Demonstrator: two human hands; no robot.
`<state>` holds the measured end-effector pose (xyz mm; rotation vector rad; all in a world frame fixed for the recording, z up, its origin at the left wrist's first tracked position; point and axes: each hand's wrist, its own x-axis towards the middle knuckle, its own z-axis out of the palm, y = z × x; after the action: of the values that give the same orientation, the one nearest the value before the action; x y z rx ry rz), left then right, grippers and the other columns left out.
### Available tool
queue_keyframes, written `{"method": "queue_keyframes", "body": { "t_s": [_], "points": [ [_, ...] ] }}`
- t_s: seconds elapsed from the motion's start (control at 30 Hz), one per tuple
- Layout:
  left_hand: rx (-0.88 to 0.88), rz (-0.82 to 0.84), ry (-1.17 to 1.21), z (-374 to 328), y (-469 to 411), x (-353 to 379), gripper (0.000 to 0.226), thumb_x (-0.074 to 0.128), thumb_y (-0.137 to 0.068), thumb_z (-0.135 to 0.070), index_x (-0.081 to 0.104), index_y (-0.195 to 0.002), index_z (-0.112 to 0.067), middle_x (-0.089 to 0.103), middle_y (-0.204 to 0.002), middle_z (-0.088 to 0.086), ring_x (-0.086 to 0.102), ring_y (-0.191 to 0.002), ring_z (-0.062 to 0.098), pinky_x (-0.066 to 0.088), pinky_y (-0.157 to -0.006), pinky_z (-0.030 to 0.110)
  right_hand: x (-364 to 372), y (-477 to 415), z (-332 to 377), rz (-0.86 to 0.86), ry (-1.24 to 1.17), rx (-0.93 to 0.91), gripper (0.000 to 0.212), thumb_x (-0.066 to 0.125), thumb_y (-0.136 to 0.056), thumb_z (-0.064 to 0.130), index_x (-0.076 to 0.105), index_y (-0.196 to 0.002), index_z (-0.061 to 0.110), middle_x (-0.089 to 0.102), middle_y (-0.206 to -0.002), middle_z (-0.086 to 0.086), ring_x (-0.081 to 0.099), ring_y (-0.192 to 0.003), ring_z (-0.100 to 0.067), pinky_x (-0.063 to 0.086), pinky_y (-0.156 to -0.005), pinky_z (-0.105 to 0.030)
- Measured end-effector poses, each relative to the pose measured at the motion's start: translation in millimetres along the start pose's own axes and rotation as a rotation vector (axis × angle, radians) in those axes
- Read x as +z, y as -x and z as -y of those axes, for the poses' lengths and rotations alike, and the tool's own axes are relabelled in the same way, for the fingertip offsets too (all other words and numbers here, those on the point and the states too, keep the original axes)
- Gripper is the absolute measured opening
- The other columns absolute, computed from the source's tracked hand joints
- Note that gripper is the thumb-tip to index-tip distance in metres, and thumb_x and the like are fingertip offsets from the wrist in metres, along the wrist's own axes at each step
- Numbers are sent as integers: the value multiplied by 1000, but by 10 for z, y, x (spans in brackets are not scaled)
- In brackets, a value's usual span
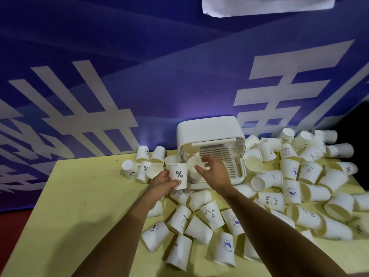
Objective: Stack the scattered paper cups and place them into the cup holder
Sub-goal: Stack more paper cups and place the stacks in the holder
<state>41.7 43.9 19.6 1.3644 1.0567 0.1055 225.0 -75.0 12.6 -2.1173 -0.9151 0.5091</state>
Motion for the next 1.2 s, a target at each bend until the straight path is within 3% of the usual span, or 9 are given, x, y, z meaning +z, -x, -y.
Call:
{"method": "queue_keyframes", "body": {
  "t_s": [0.07, 0.2, 0.43, 0.73, 0.9, 1.07, 1.2],
  "points": [
    [15, 42, -23, -22, -8, 16, 46, 79, -82, -24, 59, -123, -23, 71, -114, -4, 69, -99, 12, 50, -71, 24, -7, 14, 34, 81, -21, 43, 47, 70, -81, 57, 67, -112, 22, 70, -101, 11, 64, -88, -4, 54, -85, -32],
    [57, 135, -80, -48, -4, 67, 49, 81, -77, -30, 61, -122, -30, 72, -114, -7, 69, -103, 11, 55, -88, 31, 17, 83, 104, 182, -125, 88, 68, 73, -68, 71, 63, -119, 27, 70, -98, 12, 66, -88, -3, 54, -83, -26],
    [42, 157, -200, -28, -41, 81, 60, 82, -72, -38, 58, -126, -29, 71, -108, -5, 68, -103, 13, 51, -97, 37, -24, 89, 180, 80, -179, 86, 61, 81, -75, 49, 58, -125, 22, 68, -109, 7, 65, -94, -9, 52, -81, -25],
    [-20, 108, -223, 57, -22, 7, 49, 81, -80, -35, 61, -123, -23, 70, -109, 0, 63, -88, 10, 46, -77, 27, -52, 52, 266, -118, -236, -25, 63, 81, -73, 39, 54, -128, 27, 63, -119, 12, 59, -107, -8, 49, -89, -27],
    [-5, 89, -220, 72, 15, -35, 44, 80, -81, -35, 61, -120, -23, 68, -113, 1, 61, -89, 10, 46, -77, 26, 41, 48, 165, -71, -66, -52, 70, 81, -75, 40, 46, -133, 27, 58, -127, 5, 55, -113, -14, 49, -93, -34],
    [-46, 63, -235, 142, 33, -119, 56, 80, -67, -46, 61, -116, -25, 68, -113, -3, 64, -105, 15, 49, -97, 35, 116, 47, 102, -60, 34, -19, 78, 85, -70, 35, 44, -135, 23, 56, -129, 0, 53, -117, -20, 48, -101, -41],
    [-49, 37, -235, 176, 66, -156, 41, 77, -84, -32, 60, -119, -22, 67, -113, -2, 63, -103, 12, 49, -92, 30, 132, 103, 134, -148, 149, -57, 70, 81, -76, 32, 48, -136, 16, 55, -131, -6, 52, -120, -24, 45, -102, -38]
  ]
}}
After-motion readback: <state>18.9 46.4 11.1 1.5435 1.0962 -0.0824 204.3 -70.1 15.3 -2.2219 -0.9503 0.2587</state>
